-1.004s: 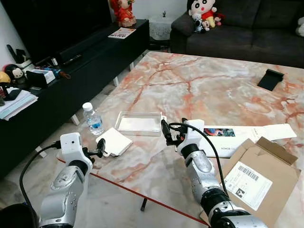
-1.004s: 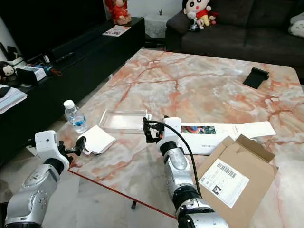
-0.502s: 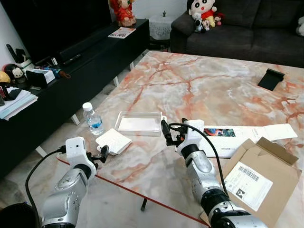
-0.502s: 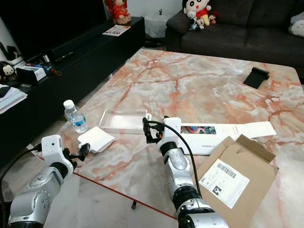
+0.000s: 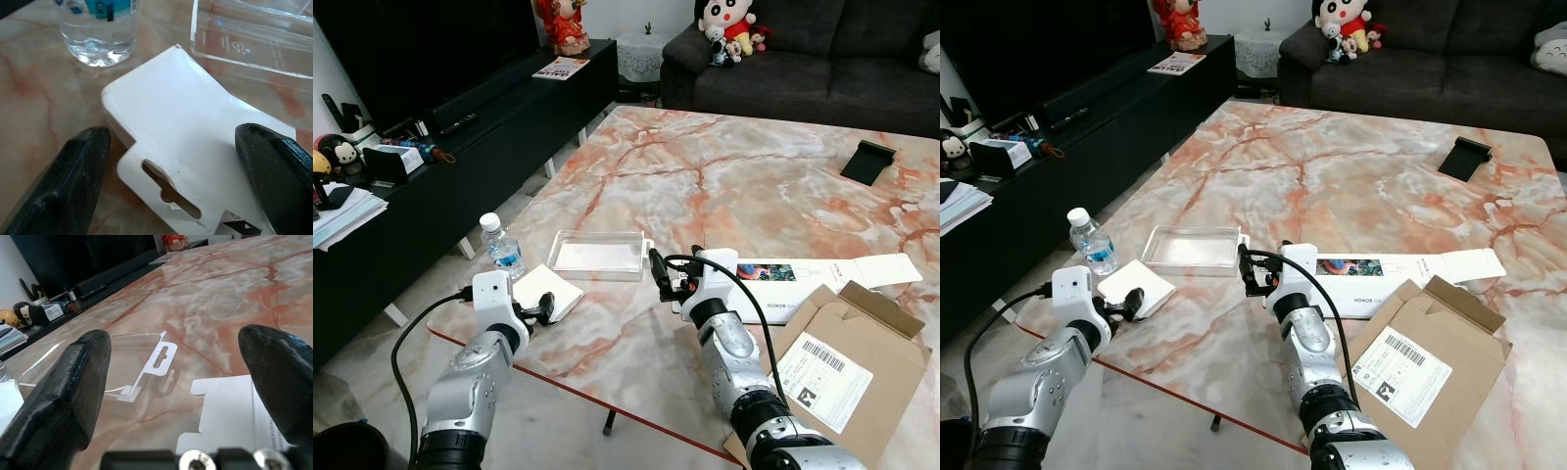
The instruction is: Picking trash to rubbish bin
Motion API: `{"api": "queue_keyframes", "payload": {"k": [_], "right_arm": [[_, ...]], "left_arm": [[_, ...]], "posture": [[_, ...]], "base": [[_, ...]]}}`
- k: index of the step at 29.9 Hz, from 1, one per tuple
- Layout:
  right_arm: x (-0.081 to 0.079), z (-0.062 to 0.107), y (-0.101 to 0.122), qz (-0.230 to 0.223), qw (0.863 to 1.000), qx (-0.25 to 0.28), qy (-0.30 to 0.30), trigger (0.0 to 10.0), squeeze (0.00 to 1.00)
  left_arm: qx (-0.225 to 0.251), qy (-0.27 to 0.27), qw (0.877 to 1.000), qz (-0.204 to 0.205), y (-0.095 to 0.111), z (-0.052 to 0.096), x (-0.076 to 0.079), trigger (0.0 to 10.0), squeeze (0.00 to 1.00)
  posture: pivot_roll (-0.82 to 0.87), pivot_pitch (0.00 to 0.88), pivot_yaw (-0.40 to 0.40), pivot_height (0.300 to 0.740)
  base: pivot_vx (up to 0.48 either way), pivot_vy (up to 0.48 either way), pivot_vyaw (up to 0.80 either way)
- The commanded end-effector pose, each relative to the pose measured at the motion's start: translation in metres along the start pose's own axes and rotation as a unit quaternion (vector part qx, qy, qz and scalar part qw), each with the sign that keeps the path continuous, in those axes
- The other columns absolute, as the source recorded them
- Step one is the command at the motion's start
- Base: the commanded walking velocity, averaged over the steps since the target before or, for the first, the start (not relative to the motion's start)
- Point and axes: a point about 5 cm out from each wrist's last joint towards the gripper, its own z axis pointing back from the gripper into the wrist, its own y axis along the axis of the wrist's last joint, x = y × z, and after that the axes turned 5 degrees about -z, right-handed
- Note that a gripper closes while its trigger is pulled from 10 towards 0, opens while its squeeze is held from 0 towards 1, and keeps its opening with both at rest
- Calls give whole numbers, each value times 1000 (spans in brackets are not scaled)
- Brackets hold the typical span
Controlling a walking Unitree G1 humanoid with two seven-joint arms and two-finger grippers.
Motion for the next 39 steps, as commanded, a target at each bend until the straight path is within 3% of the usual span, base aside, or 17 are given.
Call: {"api": "queue_keyframes", "payload": {"k": [1,2,3,4,5,6,19,39], "right_arm": [[-2,0,1,0,1000,5,3,10000,0],[-2,0,0,1,1000,5,3,10000,0],[-2,0,0,1,1000,4,3,10000,0],[-3,0,0,1,1000,4,4,10000,0],[-3,1,-1,1,1000,4,4,10000,0],[-3,1,-1,2,1000,3,4,10000,0],[-3,-1,0,0,1000,2,1,10000,0],[-6,-4,1,-7,1000,1,-2,10000,0]], "left_arm": [[-5,0,1000,-10,1,-3,3,10000,0],[-6,-2,1000,-10,0,-3,4,8118,0],[-7,-4,1000,-10,0,-4,4,8118,0],[-7,-5,1000,-11,0,-4,5,3176,0],[-7,-6,1000,-11,0,-5,6,902,0],[-7,-6,1000,-11,0,-6,6,0,0],[-8,-14,1000,-15,1,-11,14,0,0],[3,-11,1000,-14,8,-13,12,0,0]], "posture": [[25,0,90,740],[24,0,90,740],[24,0,90,740],[24,0,90,740],[23,0,92,740],[23,0,92,740],[29,0,93,740],[58,0,104,740]], "base": [[0,0,0],[0,0,0],[0,0,0],[0,0,0],[0,0,0],[0,0,0],[0,0,0],[0,0,0]]}}
